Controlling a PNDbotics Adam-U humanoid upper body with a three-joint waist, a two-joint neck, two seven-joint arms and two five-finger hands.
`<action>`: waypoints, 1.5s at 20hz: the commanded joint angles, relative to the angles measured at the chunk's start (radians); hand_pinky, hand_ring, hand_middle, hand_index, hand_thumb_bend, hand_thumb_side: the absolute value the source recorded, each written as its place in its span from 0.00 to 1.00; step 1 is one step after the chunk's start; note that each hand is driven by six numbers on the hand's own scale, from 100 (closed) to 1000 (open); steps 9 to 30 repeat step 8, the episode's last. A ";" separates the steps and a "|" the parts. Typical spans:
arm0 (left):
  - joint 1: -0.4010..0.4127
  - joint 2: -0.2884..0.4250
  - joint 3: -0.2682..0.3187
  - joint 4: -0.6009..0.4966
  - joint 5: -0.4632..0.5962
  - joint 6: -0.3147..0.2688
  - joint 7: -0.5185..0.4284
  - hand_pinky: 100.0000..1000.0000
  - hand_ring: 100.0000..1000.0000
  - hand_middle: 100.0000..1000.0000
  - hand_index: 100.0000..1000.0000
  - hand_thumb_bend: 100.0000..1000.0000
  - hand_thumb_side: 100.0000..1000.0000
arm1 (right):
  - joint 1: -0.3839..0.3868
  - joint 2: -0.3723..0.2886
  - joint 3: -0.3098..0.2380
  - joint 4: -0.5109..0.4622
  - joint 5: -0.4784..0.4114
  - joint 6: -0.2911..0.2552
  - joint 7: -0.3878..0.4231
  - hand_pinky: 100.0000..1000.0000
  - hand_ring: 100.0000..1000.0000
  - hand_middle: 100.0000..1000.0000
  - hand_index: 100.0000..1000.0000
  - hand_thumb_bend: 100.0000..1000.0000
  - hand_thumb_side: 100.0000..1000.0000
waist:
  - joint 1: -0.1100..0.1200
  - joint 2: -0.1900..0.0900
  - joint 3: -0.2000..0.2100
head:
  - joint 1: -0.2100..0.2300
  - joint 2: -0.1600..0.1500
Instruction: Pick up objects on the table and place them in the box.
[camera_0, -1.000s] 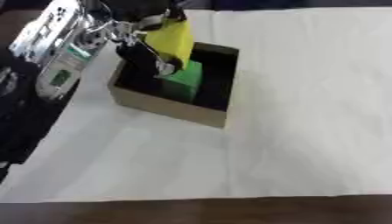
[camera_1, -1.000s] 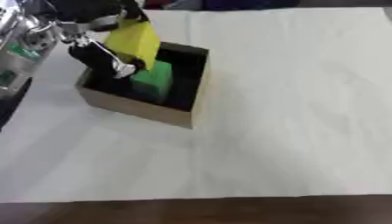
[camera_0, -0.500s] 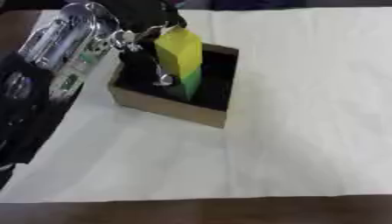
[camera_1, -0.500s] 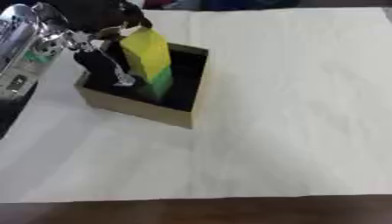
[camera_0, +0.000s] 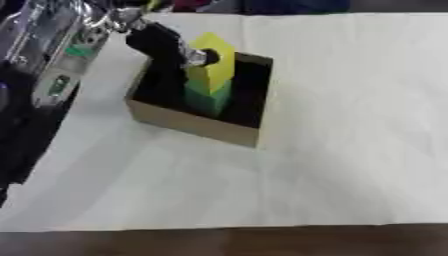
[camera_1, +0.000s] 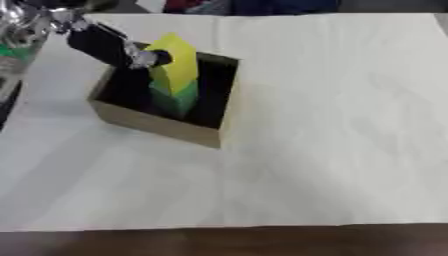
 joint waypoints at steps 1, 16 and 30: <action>0.025 0.052 0.066 -0.116 0.101 0.151 0.190 0.85 0.81 0.74 0.86 0.26 0.88 | -0.003 -0.034 -0.022 -0.016 -0.016 -0.009 -0.018 0.86 0.80 0.72 0.76 0.44 0.69 | -0.003 -0.030 0.004 | -0.006 0.000; 0.157 0.091 0.128 -0.139 0.519 0.265 0.697 0.80 0.78 0.74 0.86 0.08 1.00 | 0.024 -0.056 -0.038 -0.016 -0.034 -0.053 -0.051 0.87 0.81 0.74 0.78 0.30 0.79 | -0.007 -0.033 0.014 | -0.012 -0.003; 0.157 0.091 0.128 -0.139 0.519 0.265 0.697 0.80 0.78 0.74 0.86 0.08 1.00 | 0.024 -0.056 -0.038 -0.016 -0.034 -0.053 -0.051 0.87 0.81 0.74 0.78 0.30 0.79 | -0.007 -0.033 0.014 | -0.012 -0.003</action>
